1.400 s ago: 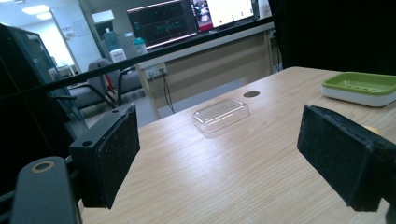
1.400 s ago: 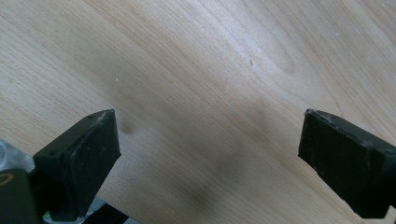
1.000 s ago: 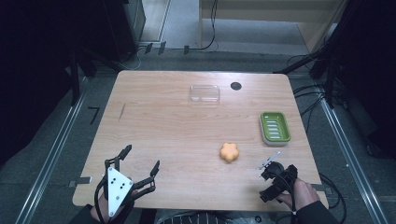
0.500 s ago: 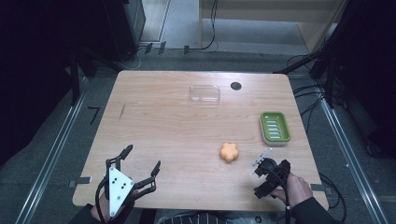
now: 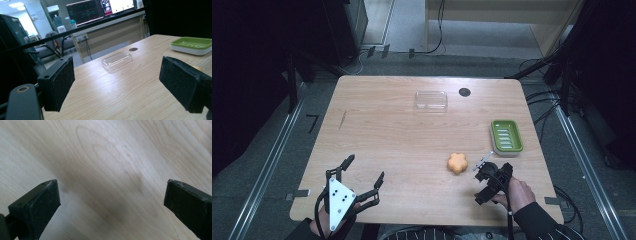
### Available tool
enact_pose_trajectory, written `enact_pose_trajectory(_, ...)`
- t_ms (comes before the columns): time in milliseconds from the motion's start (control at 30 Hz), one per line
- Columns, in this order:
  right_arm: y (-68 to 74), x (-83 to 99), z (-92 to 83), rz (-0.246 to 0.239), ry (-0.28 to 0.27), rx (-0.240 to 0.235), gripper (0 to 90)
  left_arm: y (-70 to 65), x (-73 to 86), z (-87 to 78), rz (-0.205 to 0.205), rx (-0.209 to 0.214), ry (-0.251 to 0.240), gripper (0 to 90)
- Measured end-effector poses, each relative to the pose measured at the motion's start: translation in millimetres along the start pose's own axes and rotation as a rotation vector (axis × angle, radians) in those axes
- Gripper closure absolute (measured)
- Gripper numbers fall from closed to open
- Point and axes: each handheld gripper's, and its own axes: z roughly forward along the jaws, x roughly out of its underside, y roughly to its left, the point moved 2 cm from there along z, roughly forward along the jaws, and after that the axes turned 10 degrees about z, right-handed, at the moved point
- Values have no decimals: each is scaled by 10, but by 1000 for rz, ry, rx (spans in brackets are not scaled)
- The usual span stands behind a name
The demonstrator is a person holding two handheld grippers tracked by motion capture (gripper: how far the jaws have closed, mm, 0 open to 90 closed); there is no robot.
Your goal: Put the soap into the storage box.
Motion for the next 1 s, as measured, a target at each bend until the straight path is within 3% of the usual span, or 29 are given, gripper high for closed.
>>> enact_pose_trajectory(333,55,-239,33,-10,-4,2,2,1,0,-2,-1,1,-2,130)
enact_pose_trajectory(733,80,-363,41,-31,-15,-11,3,0,0,-3,-1,-1,-2,130)
enact_pose_trajectory(1000,80,-495,34,5,-42,-56,2,5,3,-5,-5,-2,-5,130)
